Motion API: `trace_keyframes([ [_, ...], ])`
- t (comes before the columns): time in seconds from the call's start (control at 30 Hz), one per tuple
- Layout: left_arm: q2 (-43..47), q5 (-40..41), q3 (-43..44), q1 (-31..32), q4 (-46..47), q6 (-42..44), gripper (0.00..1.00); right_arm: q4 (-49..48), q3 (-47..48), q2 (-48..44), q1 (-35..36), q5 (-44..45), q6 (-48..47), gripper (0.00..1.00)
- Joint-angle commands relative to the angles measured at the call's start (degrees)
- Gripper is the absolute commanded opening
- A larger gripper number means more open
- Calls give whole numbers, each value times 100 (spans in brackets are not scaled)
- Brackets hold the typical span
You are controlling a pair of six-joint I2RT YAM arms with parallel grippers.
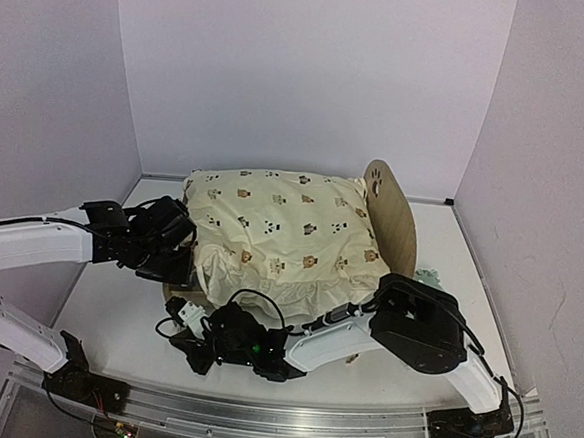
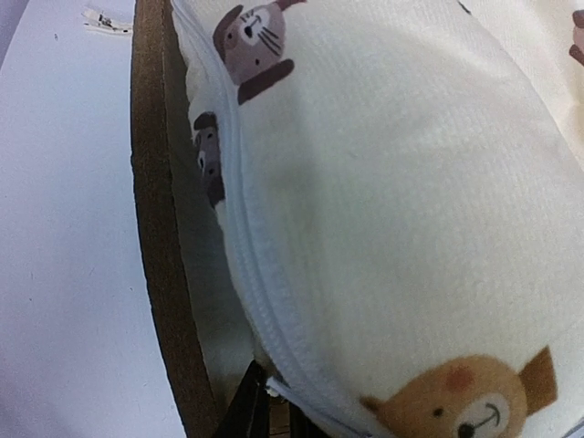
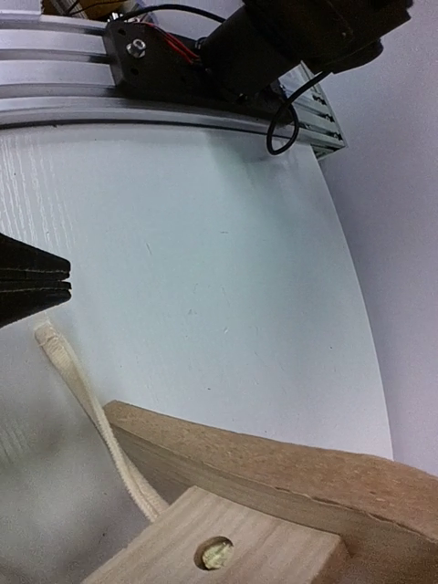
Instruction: Set up the pet bed
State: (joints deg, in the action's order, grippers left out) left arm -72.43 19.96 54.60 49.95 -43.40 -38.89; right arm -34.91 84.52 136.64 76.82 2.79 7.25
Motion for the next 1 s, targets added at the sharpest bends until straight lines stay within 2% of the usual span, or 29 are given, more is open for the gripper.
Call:
trace_keyframes([
  [0.0,284,104,-113,-20,-120,101,10,229,24,-439,35,271,197,2],
  [0.03,289,113,-130,-20,-106,103,8,344,85,-416,35,400,197,10],
  [0.1,269,118,-134,-20,-99,108,5,558,230,-339,35,613,181,36],
  [0.13,245,114,-135,-20,-102,111,4,699,307,-275,35,738,187,46],
  [0.3,235,87,-169,-20,-77,123,2,1183,679,-55,32,1173,353,61],
  [0.5,249,87,-153,-20,-63,168,2,1250,987,197,35,1466,367,62],
  [0.8,185,37,-151,-20,-21,212,2,1318,1345,662,35,1856,503,57],
  [0.9,163,15,-135,-20,-35,238,2,1273,1459,831,31,1982,479,51],
  [0.97,143,13,-136,-20,-43,249,2,1151,1478,899,32,2022,479,41],
])
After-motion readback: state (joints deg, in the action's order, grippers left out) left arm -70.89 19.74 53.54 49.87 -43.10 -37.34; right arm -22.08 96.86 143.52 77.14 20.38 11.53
